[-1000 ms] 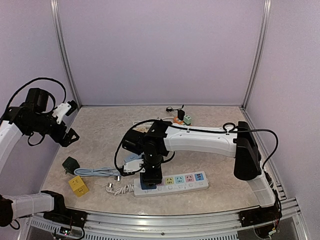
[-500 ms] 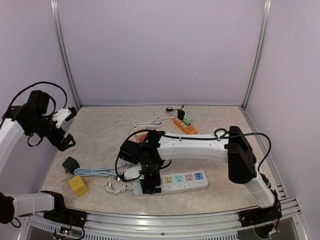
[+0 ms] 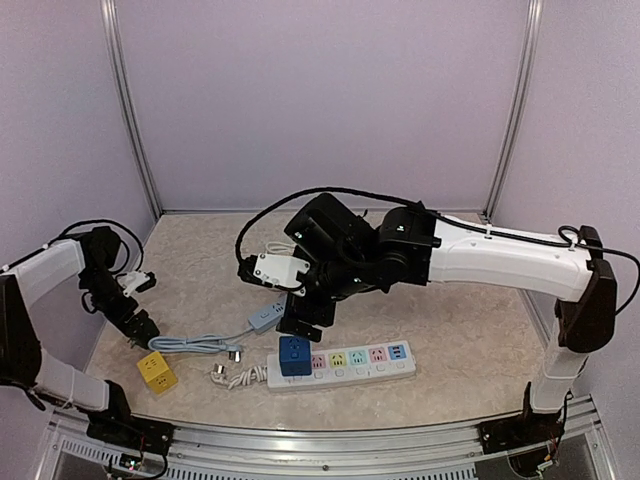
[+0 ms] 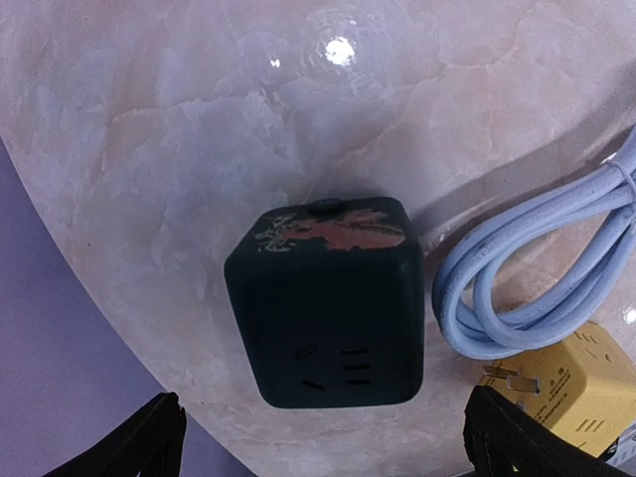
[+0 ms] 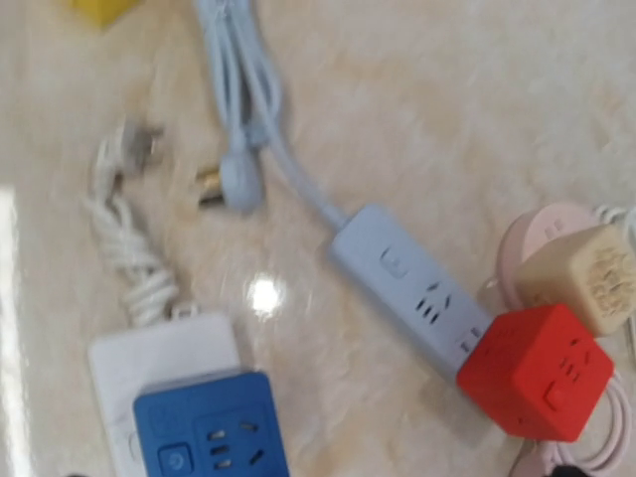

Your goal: Insert the plug

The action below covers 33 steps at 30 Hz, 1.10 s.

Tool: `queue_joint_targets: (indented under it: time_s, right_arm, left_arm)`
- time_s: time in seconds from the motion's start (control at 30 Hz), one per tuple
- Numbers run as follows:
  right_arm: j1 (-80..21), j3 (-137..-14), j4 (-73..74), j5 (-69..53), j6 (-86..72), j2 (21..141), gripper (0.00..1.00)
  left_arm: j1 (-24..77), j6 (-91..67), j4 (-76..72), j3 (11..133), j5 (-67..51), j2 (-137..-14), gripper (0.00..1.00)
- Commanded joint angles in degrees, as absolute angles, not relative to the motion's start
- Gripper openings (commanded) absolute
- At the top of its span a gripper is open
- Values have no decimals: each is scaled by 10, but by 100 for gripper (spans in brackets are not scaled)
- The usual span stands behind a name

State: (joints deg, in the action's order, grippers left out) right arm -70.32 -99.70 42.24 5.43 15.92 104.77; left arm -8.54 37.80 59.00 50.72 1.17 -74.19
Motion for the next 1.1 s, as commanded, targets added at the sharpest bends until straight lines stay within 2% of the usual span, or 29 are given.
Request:
queue_joint_targets:
  time_s: [0.0,0.1,0.3,0.37,0.47,0.5,0.53,0.57,0.77,0.83,0.9,1.07]
  right_arm:
    - [-699,-947,358,52,126,1043,100]
    - [-699,-937,360,52,120,1044,100]
    - [-698,-934,358,59,112,1049,100]
    - [-694,-934,353,61,105,1049,100]
    - [-680,-933,342,63,75,1043,100]
    - [-674,-930,334,62,62,1037,100]
    - [-667,-922,323,60,47,1027,100]
    - [-660,-912,306,57,29,1016,100]
    - [-564,-800,115,-30,-202,931,100]
    - [-535,-768,35,-86,-239,911,100]
    - [-529,-745,-40,-89,-258,892,100]
    - [-531,-801,-96,-106,-352,939,87]
  left_arm:
    - [-93,376,512,497,17,-774,92]
    - [-93,371,501,498,-10,-798,80]
    - [-93,381,517,489,-37,-832,72]
    - [-93,385,509,481,-35,-835,64]
    - [-93,387,510,483,-37,-838,34]
    - [-93,389,514,484,-40,-838,19]
    - [-93,392,517,486,-41,-835,12]
    - [-93,393,520,488,-41,-831,0]
    - [-56,396,609,576,-92,-726,0]
    - [3,397,634,627,-87,-674,0]
    - [82,398,649,684,-58,-622,0]
    - [252,380,689,805,10,-591,0]
